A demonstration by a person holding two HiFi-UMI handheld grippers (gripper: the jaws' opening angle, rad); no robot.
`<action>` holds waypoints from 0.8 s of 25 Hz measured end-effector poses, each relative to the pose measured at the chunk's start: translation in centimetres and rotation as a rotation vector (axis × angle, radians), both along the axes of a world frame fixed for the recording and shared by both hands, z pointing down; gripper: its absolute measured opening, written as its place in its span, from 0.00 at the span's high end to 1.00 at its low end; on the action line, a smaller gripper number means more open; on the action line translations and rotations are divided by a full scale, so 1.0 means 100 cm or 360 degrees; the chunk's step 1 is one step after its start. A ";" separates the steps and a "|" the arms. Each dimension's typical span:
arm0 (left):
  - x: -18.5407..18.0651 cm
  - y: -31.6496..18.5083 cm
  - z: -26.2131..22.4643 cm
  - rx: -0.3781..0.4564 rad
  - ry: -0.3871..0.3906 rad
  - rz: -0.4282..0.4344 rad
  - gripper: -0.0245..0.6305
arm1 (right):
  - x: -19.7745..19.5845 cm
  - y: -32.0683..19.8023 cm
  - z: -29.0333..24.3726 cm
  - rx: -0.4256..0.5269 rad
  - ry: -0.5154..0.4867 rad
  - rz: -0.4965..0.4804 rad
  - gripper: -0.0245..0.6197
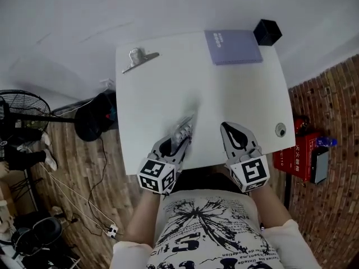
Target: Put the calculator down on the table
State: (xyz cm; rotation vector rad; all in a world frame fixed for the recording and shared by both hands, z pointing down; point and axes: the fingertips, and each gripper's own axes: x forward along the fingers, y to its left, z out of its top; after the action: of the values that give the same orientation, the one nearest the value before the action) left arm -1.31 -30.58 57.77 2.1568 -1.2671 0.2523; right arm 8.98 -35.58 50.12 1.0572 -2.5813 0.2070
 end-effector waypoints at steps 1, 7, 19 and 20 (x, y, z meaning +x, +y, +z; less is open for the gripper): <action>0.000 -0.003 0.008 -0.0042 0.0022 -0.0003 0.75 | -0.001 -0.004 0.004 -0.0019 0.0002 0.0001 0.94; 0.004 -0.014 0.042 -0.0250 0.0117 -0.0059 0.75 | 0.001 -0.024 0.019 -0.0107 0.0004 -0.0004 0.94; -0.002 -0.047 0.059 -0.0421 0.0154 -0.0324 0.73 | 0.008 -0.067 0.034 -0.0194 0.0001 -0.0089 0.94; -0.003 -0.049 0.061 -0.0426 0.0136 -0.0336 0.73 | 0.009 -0.069 0.036 -0.0200 0.0002 -0.0095 0.94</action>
State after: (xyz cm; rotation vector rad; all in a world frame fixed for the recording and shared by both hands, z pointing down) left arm -1.65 -35.46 63.86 1.7761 -1.3196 0.2248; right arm 9.87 -42.44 53.73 0.9343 -2.5569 0.3484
